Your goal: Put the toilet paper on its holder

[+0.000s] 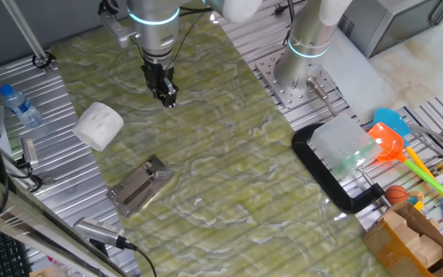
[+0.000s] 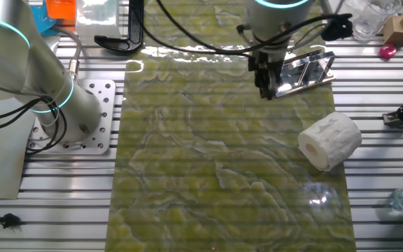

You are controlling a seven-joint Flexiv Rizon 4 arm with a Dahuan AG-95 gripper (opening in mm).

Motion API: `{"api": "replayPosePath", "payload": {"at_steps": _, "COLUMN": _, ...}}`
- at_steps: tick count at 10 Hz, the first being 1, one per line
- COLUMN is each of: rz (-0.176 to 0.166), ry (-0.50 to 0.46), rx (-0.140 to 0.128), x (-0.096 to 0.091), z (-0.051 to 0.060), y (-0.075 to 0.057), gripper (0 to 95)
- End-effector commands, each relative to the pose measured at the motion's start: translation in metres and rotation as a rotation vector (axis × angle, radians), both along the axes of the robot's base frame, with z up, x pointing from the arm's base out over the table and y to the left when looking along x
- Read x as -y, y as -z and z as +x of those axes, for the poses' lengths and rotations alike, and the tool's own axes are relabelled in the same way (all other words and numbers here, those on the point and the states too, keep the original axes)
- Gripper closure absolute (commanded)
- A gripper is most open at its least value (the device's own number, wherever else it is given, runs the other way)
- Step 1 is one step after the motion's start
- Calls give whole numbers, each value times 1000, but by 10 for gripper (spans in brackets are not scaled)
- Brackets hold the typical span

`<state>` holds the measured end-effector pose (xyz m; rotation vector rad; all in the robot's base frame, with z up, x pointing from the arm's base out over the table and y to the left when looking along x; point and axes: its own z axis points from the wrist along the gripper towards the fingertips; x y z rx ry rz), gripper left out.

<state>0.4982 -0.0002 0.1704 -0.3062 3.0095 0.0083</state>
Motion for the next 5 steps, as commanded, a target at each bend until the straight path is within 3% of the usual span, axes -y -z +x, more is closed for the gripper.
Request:
{"api": "replayPosePath", "payload": {"at_steps": 1, "rz": 0, "ry": -33, "rx": 17, "x": 0, "z": 2, "y": 0, "gripper": 950}}
{"api": "replayPosePath", "payload": {"at_steps": 5, "rz": 0, "ry": -30, "rx": 14, "x": 0, "z": 2, "y": 0, "gripper": 950}}
